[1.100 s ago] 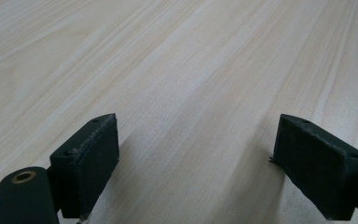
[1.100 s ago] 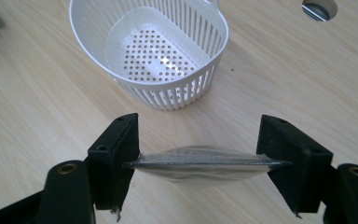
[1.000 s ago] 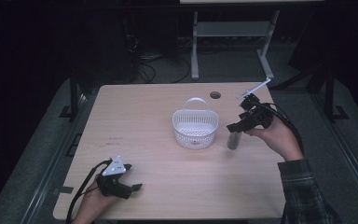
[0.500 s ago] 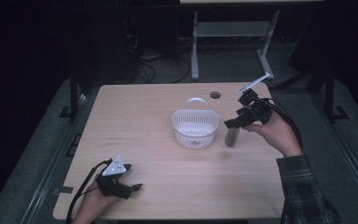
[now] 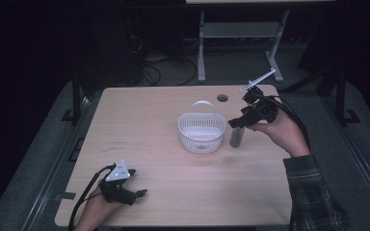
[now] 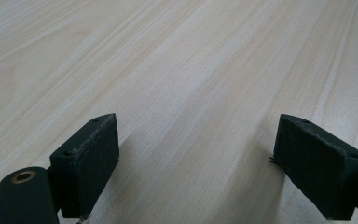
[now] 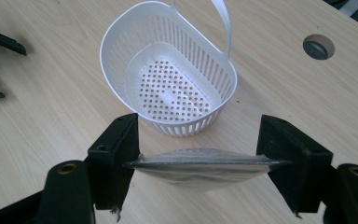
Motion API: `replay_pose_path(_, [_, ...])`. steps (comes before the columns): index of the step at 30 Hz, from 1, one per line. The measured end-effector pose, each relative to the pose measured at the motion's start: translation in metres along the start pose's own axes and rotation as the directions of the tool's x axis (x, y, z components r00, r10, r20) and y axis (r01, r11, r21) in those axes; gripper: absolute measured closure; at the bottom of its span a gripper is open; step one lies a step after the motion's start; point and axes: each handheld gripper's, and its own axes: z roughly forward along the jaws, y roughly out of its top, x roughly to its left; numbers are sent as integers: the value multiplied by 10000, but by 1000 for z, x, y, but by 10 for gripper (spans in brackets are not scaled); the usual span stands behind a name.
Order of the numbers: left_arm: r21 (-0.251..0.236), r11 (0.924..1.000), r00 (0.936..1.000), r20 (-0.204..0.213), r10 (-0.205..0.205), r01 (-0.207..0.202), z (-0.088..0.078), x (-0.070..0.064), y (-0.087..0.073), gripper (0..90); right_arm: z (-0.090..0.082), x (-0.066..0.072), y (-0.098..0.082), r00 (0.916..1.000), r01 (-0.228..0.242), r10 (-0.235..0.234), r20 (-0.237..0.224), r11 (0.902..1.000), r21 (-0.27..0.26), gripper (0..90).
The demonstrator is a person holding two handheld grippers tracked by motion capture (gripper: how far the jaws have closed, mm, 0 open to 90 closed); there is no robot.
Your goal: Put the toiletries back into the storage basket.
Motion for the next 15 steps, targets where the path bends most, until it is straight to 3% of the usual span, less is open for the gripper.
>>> replay_pose_path(15, [9, 10000, 10000, 10, 3, -3, 0, 0, 0, 131, -8, 2, 16, 9999, 128, -129, -36, 9997, -189, 298])
